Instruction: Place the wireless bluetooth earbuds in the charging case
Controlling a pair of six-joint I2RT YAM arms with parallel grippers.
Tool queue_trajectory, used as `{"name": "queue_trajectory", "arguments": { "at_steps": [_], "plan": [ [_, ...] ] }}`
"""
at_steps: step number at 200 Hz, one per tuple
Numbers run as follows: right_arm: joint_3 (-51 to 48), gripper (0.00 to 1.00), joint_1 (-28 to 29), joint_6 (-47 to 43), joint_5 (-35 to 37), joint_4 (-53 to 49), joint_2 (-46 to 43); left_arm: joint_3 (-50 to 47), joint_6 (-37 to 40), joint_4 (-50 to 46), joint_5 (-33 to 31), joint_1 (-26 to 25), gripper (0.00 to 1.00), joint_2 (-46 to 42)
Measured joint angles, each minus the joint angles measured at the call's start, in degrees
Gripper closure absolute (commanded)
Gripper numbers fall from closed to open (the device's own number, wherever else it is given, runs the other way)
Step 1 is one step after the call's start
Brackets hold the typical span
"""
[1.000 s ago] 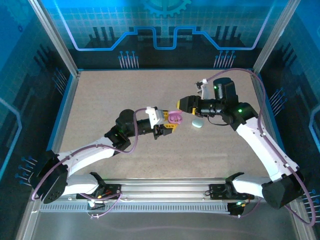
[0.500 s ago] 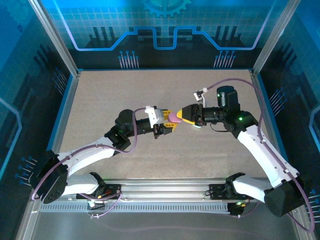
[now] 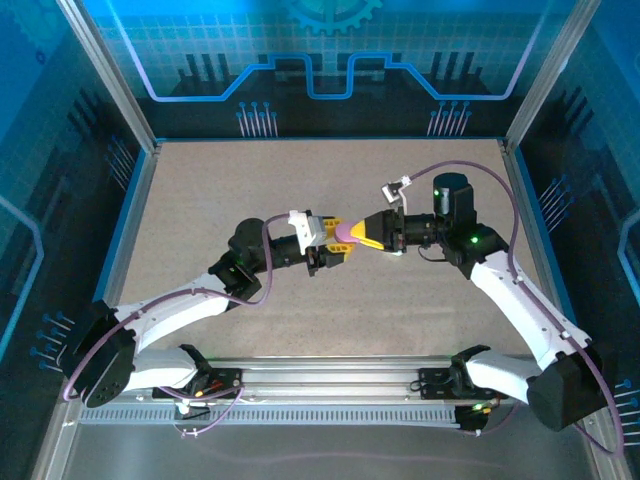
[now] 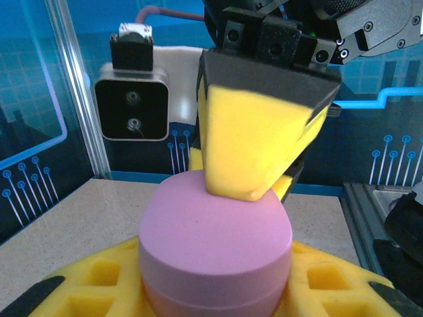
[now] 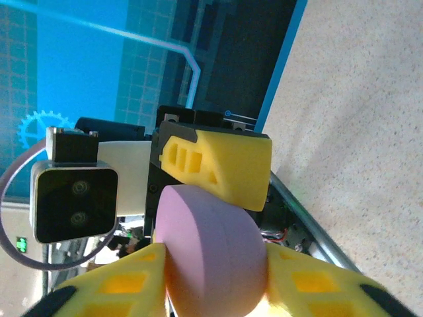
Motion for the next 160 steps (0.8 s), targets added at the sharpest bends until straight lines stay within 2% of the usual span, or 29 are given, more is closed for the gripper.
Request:
{"name": "queue_trajectory", "arguments": {
  "at_steps": [15, 35, 73, 97, 125, 160],
  "plan": [
    [0.0, 0.84, 0.0, 0.5, 0.3, -0.1, 0.0, 0.0, 0.1, 0.0, -0.3, 0.0, 0.58, 0.0],
    [-0.2, 0.88, -0.1, 0.5, 1.0, 0.2, 0.0, 0.0, 0.4, -0.4, -1.0, 0.0, 0.51, 0.0],
    [-2.7, 0.89, -0.9, 1.4, 4.5, 3.0, -1.1, 0.0, 1.2, -2.3, -1.9, -0.2, 0.33, 0.0],
    [-5.1, 0.88, -2.3, 1.8, 8.5, 4.2, -2.8, 0.0, 1.9, -3.3, -3.1, -0.2, 0.28, 0.0],
    [-9.0, 0.87, -4.2, 1.3, 16.9, 3.7, -3.8, -0.5, 2.1, -2.9, -5.4, -0.2, 0.25, -0.7],
    [-13.6, 0.85, -4.5, 0.8, 24.0, 3.8, 3.7, -3.0, 2.1, -3.1, -12.1, -0.2, 0.21, -4.5]
  ]
}}
